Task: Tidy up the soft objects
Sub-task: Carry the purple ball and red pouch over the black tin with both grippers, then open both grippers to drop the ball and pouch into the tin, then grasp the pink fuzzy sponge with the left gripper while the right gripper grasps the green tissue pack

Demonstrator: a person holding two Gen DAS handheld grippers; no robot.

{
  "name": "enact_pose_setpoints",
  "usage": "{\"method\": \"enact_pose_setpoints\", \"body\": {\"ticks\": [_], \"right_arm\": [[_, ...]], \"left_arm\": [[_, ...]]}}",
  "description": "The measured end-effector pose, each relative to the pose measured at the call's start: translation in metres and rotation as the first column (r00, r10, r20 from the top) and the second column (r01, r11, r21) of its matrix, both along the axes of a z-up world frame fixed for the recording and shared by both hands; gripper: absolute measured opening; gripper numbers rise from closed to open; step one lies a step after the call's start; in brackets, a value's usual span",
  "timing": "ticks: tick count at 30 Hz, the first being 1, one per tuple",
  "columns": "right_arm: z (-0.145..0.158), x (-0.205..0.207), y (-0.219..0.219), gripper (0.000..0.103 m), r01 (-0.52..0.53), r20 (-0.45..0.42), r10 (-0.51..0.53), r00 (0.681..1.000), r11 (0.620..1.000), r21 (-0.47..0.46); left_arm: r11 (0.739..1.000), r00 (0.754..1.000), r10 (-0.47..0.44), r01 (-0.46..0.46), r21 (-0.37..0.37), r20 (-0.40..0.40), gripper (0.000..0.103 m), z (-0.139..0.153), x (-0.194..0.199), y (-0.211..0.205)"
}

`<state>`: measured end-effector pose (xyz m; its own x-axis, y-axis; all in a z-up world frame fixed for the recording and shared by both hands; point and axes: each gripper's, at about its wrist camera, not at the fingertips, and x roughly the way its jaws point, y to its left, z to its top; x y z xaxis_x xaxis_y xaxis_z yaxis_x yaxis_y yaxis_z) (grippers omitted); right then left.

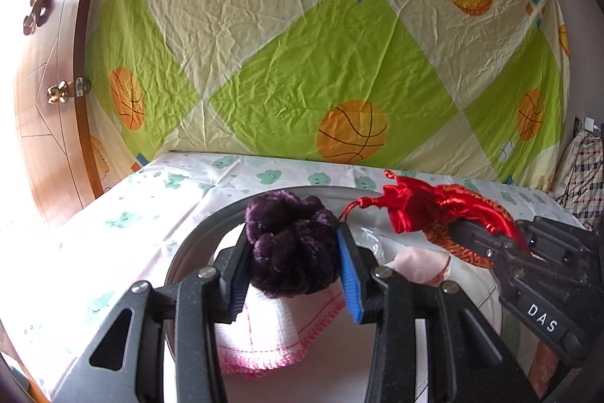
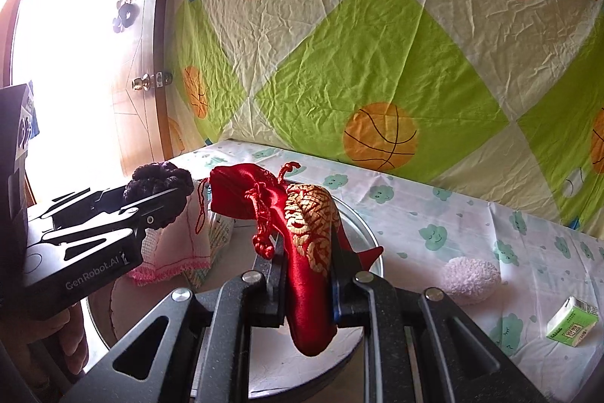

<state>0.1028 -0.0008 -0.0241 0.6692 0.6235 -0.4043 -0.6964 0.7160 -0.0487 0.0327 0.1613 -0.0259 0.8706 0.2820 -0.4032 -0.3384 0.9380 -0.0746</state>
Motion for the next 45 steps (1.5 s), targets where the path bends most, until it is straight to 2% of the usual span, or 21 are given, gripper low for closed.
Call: {"method": "enact_pose_setpoints", "body": {"ticks": [1, 3, 4, 5, 6, 7, 8, 10, 12, 14, 16, 23, 27, 29, 31, 33, 36, 38, 40, 43, 45], "right_arm": [[-0.001, 0.002, 0.004, 0.018, -0.006, -0.007, 0.006, 1.000, 1.000, -0.005], [-0.004, 0.004, 0.013, 0.024, -0.013, -0.020, 0.013, 1.000, 1.000, -0.027], [-0.006, 0.006, 0.018, 0.036, -0.013, -0.029, 0.012, 1.000, 0.999, -0.040], [-0.009, 0.009, 0.022, 0.050, -0.021, -0.052, 0.018, 0.998, 0.998, -0.054], [-0.012, 0.012, 0.026, 0.056, -0.034, -0.078, 0.029, 0.997, 0.997, -0.063], [-0.014, 0.014, 0.028, 0.067, -0.036, -0.090, 0.030, 0.996, 0.997, -0.069], [-0.015, 0.013, 0.028, 0.074, -0.027, -0.086, 0.022, 0.996, 0.997, -0.066], [-0.014, 0.011, 0.022, 0.075, -0.013, -0.073, 0.011, 0.997, 0.999, -0.038], [-0.011, 0.008, 0.014, 0.076, -0.010, -0.071, 0.009, 0.997, 1.000, -0.011], [-0.007, 0.005, 0.004, 0.076, 0.001, -0.058, -0.001, 0.998, 1.000, -0.004], [-0.003, 0.003, -0.009, 0.077, 0.014, -0.046, -0.014, 0.999, 1.000, 0.006], [0.008, 0.013, -0.063, 0.079, 0.067, -0.080, -0.061, 0.995, 0.995, 0.076], [0.010, 0.021, -0.094, 0.079, 0.118, -0.072, -0.112, 0.991, 0.989, 0.089], [0.010, 0.028, -0.114, 0.079, 0.179, -0.062, -0.174, 0.983, 0.980, 0.085], [0.008, 0.039, -0.135, 0.082, 0.282, -0.035, -0.280, 0.959, 0.958, 0.057], [0.007, 0.052, -0.159, 0.088, 0.399, -0.013, -0.398, 0.917, 0.917, 0.029], [0.003, 0.076, -0.193, 0.088, 0.520, -0.043, -0.519, 0.854, 0.854, 0.009], [-0.002, 0.092, -0.211, 0.088, 0.564, -0.092, -0.563, 0.821, 0.826, -0.015], [-0.008, 0.105, -0.223, 0.088, 0.591, -0.128, -0.593, 0.795, 0.805, -0.053], [-0.019, 0.120, -0.229, 0.088, 0.598, -0.171, -0.607, 0.776, 0.795, -0.104], [-0.027, 0.128, -0.228, 0.088, 0.589, -0.196, -0.603, 0.773, 0.798, -0.131]], "left_arm": [[1.000, 1.000, 0.008, -0.008, 0.002, -0.007, 0.048, -0.001, 0.001, 0.002], [0.999, 0.999, 0.037, -0.037, 0.000, -0.010, 0.061, -0.001, -0.001, 0.004], [0.999, 0.999, 0.043, -0.043, -0.002, -0.004, 0.071, -0.001, -0.002, 0.005], [0.999, 0.999, 0.042, -0.042, -0.002, 0.000, 0.075, -0.001, -0.005, 0.005], [0.999, 0.999, 0.042, -0.042, 0.003, 0.000, 0.076, 0.000, -0.006, 0.005], [0.999, 0.999, 0.045, -0.045, 0.010, 0.000, 0.079, 0.000, -0.007, 0.004], [0.998, 0.999, 0.053, -0.053, 0.013, 0.001, 0.087, -0.001, -0.009, 0.003], [0.998, 0.998, 0.062, -0.062, -0.002, 0.013, 0.093, 0.000, -0.013, 0.003], [0.998, 0.998, 0.058, -0.057, -0.021, 0.028, 0.094, 0.002, -0.015, 0.000], [0.998, 0.998, 0.056, -0.056, -0.013, 0.036, 0.102, 0.006, -0.016, -0.008], [0.999, 0.997, 0.051, -0.051, -0.005, 0.049, 0.102, 0.010, -0.015, -0.017], [1.000, 0.997, -0.019, 0.017, 0.026, 0.071, 0.102, 0.024, -0.002, -0.058], [0.996, 0.995, -0.079, 0.076, 0.040, 0.069, 0.102, 0.028, 0.012, -0.086], [0.992, 0.991, -0.120, 0.117, 0.056, 0.056, 0.102, 0.029, 0.022, -0.104], [0.985, 0.986, -0.160, 0.157, 0.069, 0.048, 0.102, 0.029, 0.033, -0.123], [0.978, 0.979, -0.200, 0.197, 0.073, 0.035, 0.102, 0.028, 0.046, -0.141], [0.962, 0.965, -0.261, 0.261, 0.077, -0.014, 0.102, 0.025, 0.071, -0.168], [0.951, 0.953, -0.300, 0.303, 0.064, -0.051, 0.102, 0.021, 0.090, -0.181], [0.952, 0.952, -0.296, 0.301, 0.057, -0.082, 0.102, 0.015, 0.108, -0.190], [0.957, 0.949, -0.284, 0.290, 0.027, -0.133, 0.102, 0.005, 0.133, -0.195], [0.957, 0.949, -0.280, 0.287, 0.035, -0.142, 0.102, 0.003, 0.142, -0.200]]}}
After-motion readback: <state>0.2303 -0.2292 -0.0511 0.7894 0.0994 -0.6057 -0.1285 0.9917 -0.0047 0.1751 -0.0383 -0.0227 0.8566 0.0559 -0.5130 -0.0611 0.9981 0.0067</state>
